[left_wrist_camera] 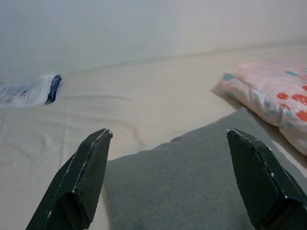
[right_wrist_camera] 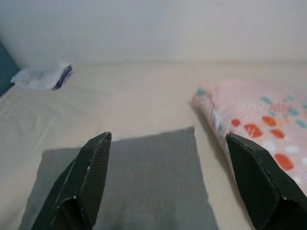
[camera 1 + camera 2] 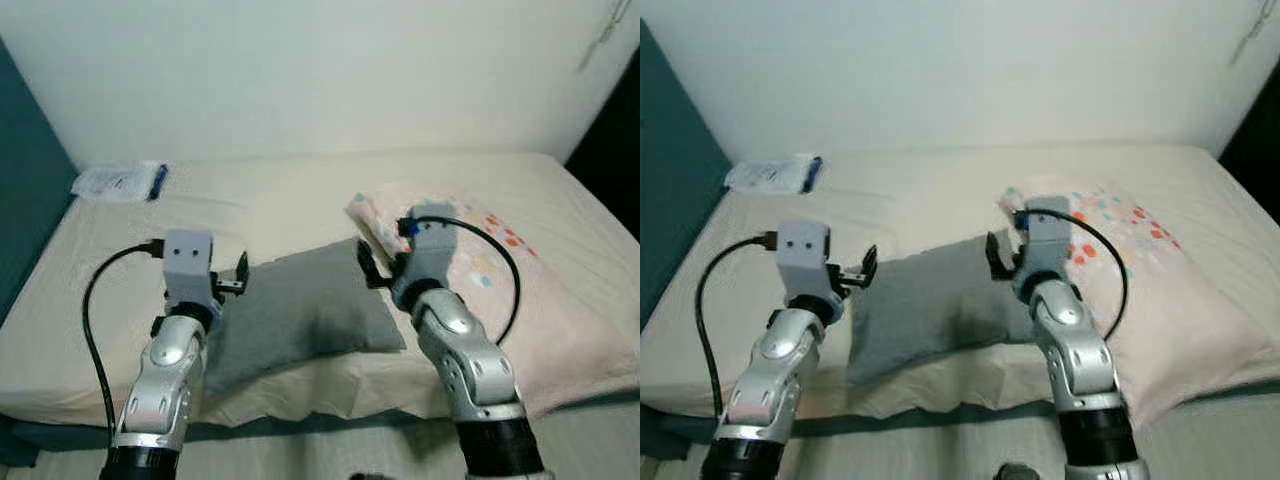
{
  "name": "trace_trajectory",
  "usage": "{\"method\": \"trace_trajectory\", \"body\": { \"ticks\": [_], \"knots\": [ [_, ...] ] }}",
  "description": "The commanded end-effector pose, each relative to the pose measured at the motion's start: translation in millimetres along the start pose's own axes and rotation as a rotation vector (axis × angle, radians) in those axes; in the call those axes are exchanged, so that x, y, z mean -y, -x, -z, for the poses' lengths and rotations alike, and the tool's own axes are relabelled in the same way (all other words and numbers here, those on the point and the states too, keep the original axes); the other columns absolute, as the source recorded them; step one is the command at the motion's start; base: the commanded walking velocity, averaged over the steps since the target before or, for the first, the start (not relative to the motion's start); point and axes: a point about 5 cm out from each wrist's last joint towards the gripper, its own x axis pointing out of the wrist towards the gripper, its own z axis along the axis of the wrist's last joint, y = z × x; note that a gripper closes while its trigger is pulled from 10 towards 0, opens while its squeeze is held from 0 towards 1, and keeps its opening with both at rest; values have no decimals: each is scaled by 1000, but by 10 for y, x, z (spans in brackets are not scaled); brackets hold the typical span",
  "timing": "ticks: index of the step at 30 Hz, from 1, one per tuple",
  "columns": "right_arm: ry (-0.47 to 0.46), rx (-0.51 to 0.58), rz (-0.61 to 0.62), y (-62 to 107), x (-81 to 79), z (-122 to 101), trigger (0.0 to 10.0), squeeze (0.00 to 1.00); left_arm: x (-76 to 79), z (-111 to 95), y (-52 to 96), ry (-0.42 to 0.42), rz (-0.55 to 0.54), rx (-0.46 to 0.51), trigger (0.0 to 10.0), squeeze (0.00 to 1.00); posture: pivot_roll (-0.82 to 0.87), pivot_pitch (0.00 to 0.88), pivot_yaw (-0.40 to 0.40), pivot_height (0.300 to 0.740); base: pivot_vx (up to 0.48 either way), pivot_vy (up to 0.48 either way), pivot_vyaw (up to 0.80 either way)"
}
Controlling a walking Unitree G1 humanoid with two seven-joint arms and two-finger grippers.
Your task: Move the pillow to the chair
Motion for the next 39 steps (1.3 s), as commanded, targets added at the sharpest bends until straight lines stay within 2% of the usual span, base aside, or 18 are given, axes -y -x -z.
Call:
{"method": "trace_trajectory", "body": {
  "ticks": [1, 5, 7, 9, 11, 17, 18, 20, 23, 31, 36, 39],
  "knots": [
    [14, -2, 0, 21, -26, -10, 10000, 0, -20, 26, 27, -26, -3, -13, 10000, 0, -25, 87, 7, 740, 0, 0, 0],
    [-51, -49, -5, -11, -50, 92, 10000, 0, 89, -92, -33, 33, 28, 38, 10000, 0, -8, 101, -3, 740, 0, 0, 0],
    [-42, -54, 0, -22, -51, 100, 10000, 0, 90, -95, -48, 40, 24, 32, 10000, 0, -8, 104, -3, 740, 0, 0, 0],
    [-1, -53, -6, -40, -61, 83, 10000, 0, 89, -107, -57, 13, 31, 41, 10000, 0, -11, 110, 1, 740, 0, 0, 0],
    [1, -55, -10, -43, -65, 79, 10000, 0, 95, -106, -59, 0, 36, 39, 10000, 0, -11, 110, 1, 740, 0, 0, 0],
    [49, -68, -14, -33, -62, 58, 10000, 0, 146, -122, -34, 5, 66, 35, 10000, 0, -11, 112, 4, 740, 0, 0, 0],
    [49, -68, -14, -33, -62, 58, 10000, 0, 146, -122, -34, 5, 66, 35, 10000, 0, -11, 112, 4, 740, 0, 0, 0],
    [22, -75, 19, -59, -12, 44, 10000, 0, 163, -128, -34, -57, 81, 27, 10000, 0, -6, 120, 0, 735, 0, 0, 0],
    [4, -80, 41, -71, 25, 29, 10000, 0, 171, -136, -34, -85, 84, 24, 10000, 0, -6, 121, 2, 725, 0, 0, 0],
    [55, -35, 36, -182, 2, -89, 10000, 0, 196, -153, -93, -58, 87, 19, 10000, 0, -14, 128, 7, 720, 0, 0, 0],
    [61, -47, 43, -226, 14, -73, 10000, 0, 197, -184, -141, -50, 83, 21, 10000, 0, -10, 126, 4, 720, 0, 0, 0],
    [30, -88, 58, -230, 51, 4, 10000, 0, 181, -157, -139, -51, 75, 15, 10000, 0, -8, 131, -3, 710, 0, 0, 0]
  ]
}}
